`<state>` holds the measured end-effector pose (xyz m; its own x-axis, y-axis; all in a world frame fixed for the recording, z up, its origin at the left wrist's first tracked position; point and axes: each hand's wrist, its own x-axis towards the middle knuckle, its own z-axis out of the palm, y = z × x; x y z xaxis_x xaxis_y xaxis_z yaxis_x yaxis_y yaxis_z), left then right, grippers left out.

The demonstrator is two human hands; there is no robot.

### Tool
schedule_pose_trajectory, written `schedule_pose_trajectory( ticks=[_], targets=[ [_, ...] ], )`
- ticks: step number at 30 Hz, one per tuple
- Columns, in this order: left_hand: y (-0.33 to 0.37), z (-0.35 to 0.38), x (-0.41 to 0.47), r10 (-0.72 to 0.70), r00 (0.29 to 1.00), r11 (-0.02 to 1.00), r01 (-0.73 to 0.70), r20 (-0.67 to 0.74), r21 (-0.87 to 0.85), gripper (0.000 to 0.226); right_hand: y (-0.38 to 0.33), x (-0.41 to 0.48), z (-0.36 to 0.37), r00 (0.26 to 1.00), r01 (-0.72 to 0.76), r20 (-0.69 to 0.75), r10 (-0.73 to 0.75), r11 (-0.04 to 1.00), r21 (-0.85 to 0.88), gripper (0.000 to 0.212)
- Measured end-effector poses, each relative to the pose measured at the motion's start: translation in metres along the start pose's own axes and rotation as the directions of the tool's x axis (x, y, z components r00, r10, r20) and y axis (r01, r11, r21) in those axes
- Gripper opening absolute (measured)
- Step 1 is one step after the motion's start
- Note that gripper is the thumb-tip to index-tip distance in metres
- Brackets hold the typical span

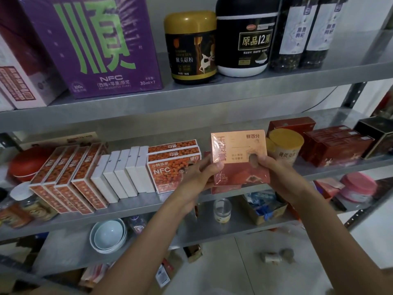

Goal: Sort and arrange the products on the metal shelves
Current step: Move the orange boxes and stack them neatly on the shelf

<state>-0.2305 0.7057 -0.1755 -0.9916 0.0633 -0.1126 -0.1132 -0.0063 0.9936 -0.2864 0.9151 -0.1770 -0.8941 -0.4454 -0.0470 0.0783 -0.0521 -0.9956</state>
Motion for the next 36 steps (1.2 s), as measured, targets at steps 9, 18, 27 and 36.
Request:
schedule_pose_trajectory(
  ticks=[9,18,27,36],
  targets=[
    [0.008,-0.003,-0.009,0.070,0.987,0.997,-0.065,-0.144,0.035,0.034,-0.004,-0.008,0.038,0.918,0.132,-0.359,-0.170,0.983,-0.129,0.096],
    [0.020,0.008,-0.014,0.073,0.989,0.995,-0.062,-0.128,0.083,0.078,-0.004,-0.024,0.052,0.943,0.133,-0.285,-0.170,0.980,-0.146,0.064],
    [0.023,-0.003,-0.016,-0.048,0.987,0.984,0.021,-0.153,-0.175,0.064,-0.011,-0.017,0.026,0.990,0.025,-0.144,-0.004,0.989,0.146,0.076],
    [0.024,-0.008,-0.015,-0.085,0.995,0.981,0.076,-0.043,-0.176,0.055,-0.009,-0.013,0.026,0.995,-0.056,0.087,0.046,0.992,0.114,0.106]
  ],
)
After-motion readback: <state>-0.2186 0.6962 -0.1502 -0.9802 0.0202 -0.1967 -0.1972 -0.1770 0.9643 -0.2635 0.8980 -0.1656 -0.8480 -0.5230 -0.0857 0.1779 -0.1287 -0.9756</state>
